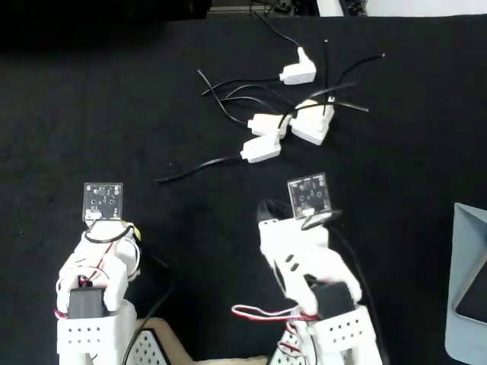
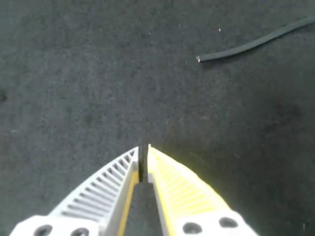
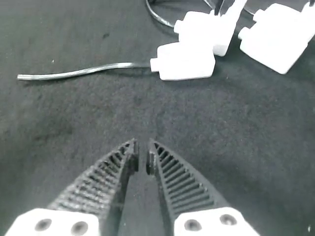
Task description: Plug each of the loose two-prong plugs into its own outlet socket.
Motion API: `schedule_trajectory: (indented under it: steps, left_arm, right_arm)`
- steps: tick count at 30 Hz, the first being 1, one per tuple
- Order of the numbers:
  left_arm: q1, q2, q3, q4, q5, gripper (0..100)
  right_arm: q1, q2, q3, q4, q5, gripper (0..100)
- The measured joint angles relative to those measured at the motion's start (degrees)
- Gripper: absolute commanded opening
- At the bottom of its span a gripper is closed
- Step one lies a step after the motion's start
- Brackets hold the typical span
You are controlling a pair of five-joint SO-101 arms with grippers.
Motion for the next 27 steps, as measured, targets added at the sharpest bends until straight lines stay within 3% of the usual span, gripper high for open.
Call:
schedule_trajectory:
  steps: [5,14,18,23,27]
  left_arm:
    - [0.00,0.00,0.18,0.00,0.00,4]
    - [0.00,0.00,0.18,0.53,0.00,4]
    - [0.00,0.00,0.18,0.88,0.00,4]
    - [0.00,0.00,0.18,8.88,0.00,4]
    - [0.00,0.00,0.18,10.20,0.18,4]
  right_arm:
    - [0.00,-2.64,-0.09,10.20,0.00,17.2]
    - [0.00,-2.64,-0.09,23.74,-0.18,17.8]
    - [0.00,-2.64,-0.09,24.97,-0.18,17.8]
    - [0.00,-2.64,-0.09,25.14,-0.18,17.8]
    - [0.00,-2.64,-0.09,25.14,-0.18,17.8]
